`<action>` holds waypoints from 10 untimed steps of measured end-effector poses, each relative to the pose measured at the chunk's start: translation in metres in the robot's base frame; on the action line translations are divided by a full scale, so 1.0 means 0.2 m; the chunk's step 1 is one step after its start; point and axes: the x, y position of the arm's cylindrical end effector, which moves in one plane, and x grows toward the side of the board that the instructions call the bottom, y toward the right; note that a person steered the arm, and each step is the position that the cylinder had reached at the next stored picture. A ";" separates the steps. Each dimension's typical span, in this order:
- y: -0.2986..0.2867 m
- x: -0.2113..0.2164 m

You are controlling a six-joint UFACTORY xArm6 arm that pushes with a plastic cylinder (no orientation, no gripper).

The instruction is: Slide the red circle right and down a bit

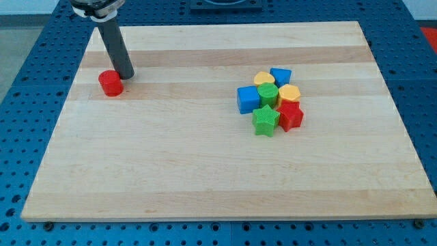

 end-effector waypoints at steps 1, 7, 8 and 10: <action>0.07 -0.02; -0.15 0.05; -0.11 0.10; -0.09 0.14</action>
